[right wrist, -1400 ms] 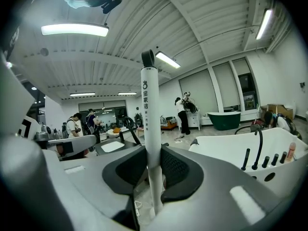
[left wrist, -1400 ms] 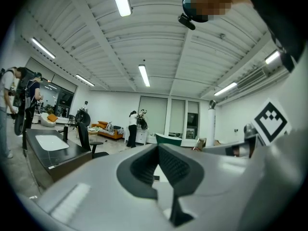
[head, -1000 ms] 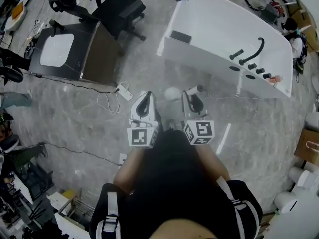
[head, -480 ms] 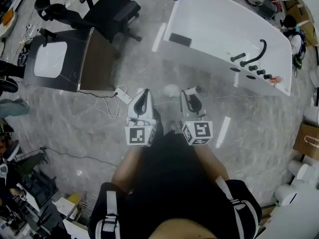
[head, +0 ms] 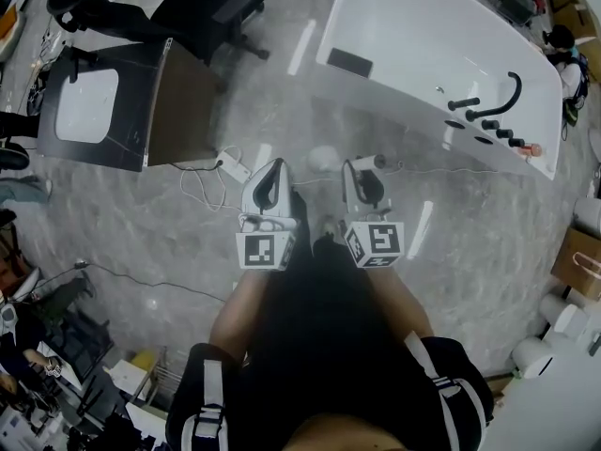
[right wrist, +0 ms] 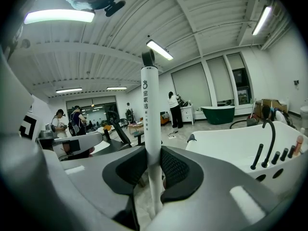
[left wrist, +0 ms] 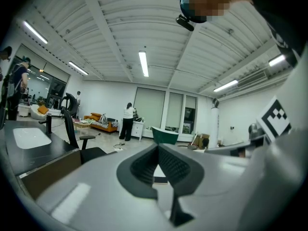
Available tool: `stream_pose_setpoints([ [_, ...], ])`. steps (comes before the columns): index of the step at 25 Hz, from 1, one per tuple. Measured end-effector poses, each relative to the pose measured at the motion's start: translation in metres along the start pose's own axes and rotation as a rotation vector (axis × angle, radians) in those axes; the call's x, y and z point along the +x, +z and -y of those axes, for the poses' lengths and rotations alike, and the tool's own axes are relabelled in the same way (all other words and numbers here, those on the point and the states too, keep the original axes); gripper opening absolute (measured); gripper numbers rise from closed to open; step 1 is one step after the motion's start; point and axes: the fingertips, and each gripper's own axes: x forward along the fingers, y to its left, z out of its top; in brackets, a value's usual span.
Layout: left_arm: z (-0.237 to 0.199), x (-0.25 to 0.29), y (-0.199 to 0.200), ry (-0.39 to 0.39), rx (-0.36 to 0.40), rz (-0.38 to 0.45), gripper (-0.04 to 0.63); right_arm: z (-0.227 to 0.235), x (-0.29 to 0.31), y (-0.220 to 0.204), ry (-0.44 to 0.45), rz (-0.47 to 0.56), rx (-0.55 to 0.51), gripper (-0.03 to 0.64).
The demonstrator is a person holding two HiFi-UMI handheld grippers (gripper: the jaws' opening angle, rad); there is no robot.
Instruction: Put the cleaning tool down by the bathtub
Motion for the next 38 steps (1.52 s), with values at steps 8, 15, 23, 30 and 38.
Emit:
stream_pose_setpoints([
  [8,-0.03,0.025,-0.027,0.005,-0.006,-0.033,0.008,0.0,0.035,-0.024,-0.03,-0.04,0.005,0.094],
  [15,-0.048,0.047,-0.064,-0.024,-0.034,-0.076,0.006,0.005,0.065,-0.049,-0.073,-0.064,0.004,0.094],
  [23,-0.068,0.083,-0.088,-0.035,-0.049,-0.094,0.008,0.016,0.108,-0.063,-0.102,-0.082,0.008,0.094],
  [30,-0.079,0.111,-0.098,-0.047,-0.039,-0.079,0.008,0.032,0.139,-0.081,-0.129,-0.088,0.019,0.092],
  [38,-0.089,0.129,-0.132,-0.06,-0.041,-0.122,0.008,0.046,0.17,-0.11,-0.152,-0.112,0.034,0.092],
])
